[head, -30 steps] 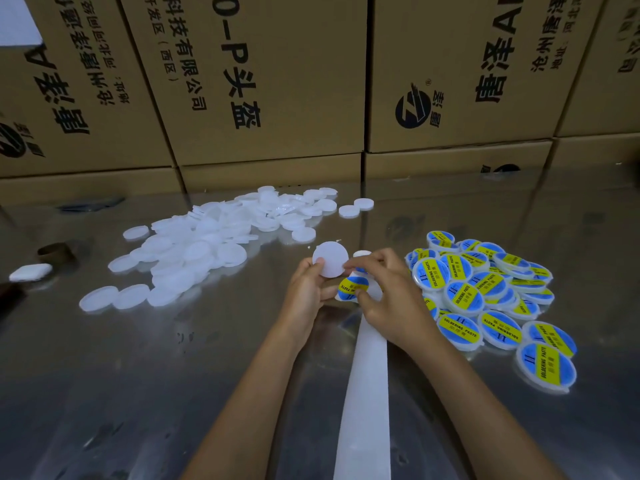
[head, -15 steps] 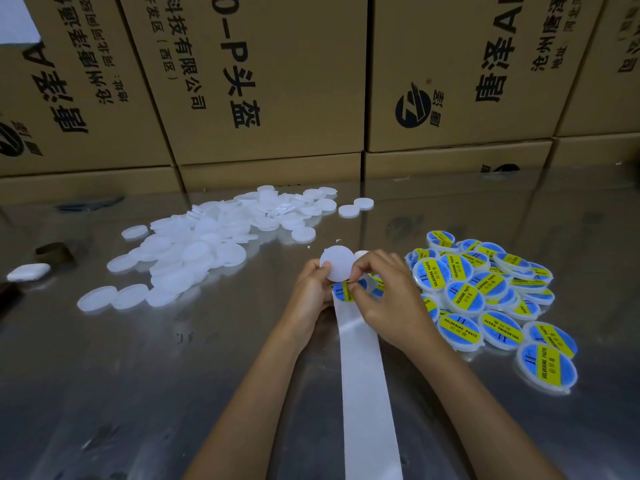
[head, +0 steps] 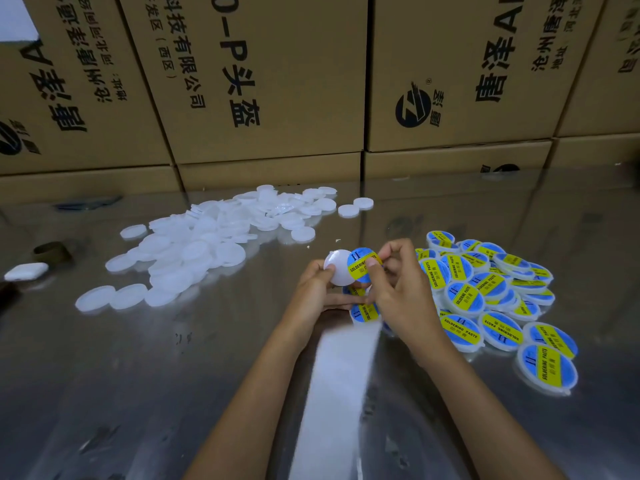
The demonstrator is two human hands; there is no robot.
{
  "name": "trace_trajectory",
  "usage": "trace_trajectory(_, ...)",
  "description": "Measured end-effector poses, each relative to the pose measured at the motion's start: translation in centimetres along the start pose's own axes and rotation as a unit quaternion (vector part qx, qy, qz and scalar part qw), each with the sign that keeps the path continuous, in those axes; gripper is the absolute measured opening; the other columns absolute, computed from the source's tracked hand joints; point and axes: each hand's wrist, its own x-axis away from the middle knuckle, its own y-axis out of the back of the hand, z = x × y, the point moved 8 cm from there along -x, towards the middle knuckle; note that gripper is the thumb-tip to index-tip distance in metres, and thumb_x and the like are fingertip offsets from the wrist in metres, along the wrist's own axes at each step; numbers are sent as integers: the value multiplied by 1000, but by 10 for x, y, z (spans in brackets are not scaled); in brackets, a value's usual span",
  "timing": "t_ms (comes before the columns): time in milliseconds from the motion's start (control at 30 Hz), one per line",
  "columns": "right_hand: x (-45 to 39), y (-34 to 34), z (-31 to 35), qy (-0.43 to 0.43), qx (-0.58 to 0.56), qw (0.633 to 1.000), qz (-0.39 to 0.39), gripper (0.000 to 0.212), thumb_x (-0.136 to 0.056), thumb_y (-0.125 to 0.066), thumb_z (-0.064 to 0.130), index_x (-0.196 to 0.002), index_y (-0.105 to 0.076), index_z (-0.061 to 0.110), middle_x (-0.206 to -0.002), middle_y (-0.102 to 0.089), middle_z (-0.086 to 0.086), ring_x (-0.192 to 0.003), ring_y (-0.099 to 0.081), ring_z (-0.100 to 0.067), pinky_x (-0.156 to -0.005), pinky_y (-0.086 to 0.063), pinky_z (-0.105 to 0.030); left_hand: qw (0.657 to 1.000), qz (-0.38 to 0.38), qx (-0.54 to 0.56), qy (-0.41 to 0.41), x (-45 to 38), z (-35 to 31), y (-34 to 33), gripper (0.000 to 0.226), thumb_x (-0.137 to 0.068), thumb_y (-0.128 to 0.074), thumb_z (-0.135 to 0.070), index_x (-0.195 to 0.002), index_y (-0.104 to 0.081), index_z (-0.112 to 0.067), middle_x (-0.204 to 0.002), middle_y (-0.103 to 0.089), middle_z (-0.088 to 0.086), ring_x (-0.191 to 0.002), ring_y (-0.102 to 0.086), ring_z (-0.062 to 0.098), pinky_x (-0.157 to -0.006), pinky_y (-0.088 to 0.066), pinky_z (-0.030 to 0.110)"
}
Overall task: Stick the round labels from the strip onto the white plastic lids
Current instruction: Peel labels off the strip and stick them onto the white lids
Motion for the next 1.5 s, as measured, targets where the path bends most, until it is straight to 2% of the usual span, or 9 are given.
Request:
trace_trajectory(133,0,2,3,-30,-68,997,-1,18,-98,-56,9,-91,-42,19,-83,-64,-25,-60,-64,-24,-51,-52,-29,1000,11,-5,-11,2,-2,-2,21,-108,-38,-18,-116,-52,-5,-93,-76,14,-72,-75,31,-66,-60,35)
trace_trajectory(233,-1,1,2,-45,-74,996,2,24,-95,-61,6,-90,-42,19,-87,-63,-31,-67,-59,-41,-62,-52,-50,999,-18,18,-31,1,-7,2,15,-104,-48,-14,-105,-60,-6,-90,-75,17,-76,-76,29,-63,-58,34)
trace_trajectory(300,-1,1,1,-55,-85,995,3,24,-94,-61,5,-91,-42,19,-89,-63,-32,-70,-60,-45,-66,-53,-52,998,-17,46,-39,2,-10,3,13,-101,-55,-9,-97,-66,-5,-88,-75,17,-76,-76,27,-61,-60,30)
trace_trajectory(467,-3,3,-1,-51,-82,995,9,24,-93,-63,4,-91,-44,19,-83,-69,-22,-62,-63,-19,-57,-53,-28,993,75,82,-29,8,-13,-11,19,-98,-56,-5,-95,-74,1,-95,-75,23,-88,-75,34,-77,-61,31)
trace_trajectory(733,-3,5,1,-36,-55,998,-8,25,-92,-66,7,-91,-45,20,-82,-66,-27,-80,-60,-50,-71,-53,-57,985,85,149,13,8,-10,-16,22,-99,-49,-5,-100,-69,2,-97,-75,23,-87,-76,30,-78,-62,33)
trace_trajectory(867,-3,6,-3,-46,-49,998,-14,26,-91,-67,8,-90,-45,22,-82,-66,-26,-79,-60,-50,-70,-52,-60,986,79,147,14,6,-9,-15,20,-98,-51,-6,-102,-69,2,-100,-74,24,-90,-75,31,-87,-61,37)
trace_trajectory(1067,-4,6,-4,-45,-28,999,-13,26,-91,-68,9,-89,-46,22,-78,-65,-23,-78,-62,-47,-69,-54,-57,991,74,110,-2,4,-8,-14,12,-97,-59,-6,-97,-71,-2,-91,-76,19,-85,-75,27,-77,-61,30)
trace_trajectory(1267,-4,7,-7,-47,0,999,-17,26,-90,-68,9,-89,-46,21,-75,-66,-18,-72,-63,-40,-66,-56,-52,995,72,67,-28,5,-8,-13,22,-93,-68,-12,-111,-68,0,-98,-76,15,-91,-75,25,-81,-60,28)
trace_trajectory(1500,-4,10,-12,-26,123,991,-33,27,-86,-71,28,-90,-44,28,-66,-63,8,-55,-56,-9,-61,-50,-40,996,52,42,-54,7,-10,-15,13,-95,-63,-5,-105,-69,1,-101,-76,19,-92,-75,28,-87,-60,33)
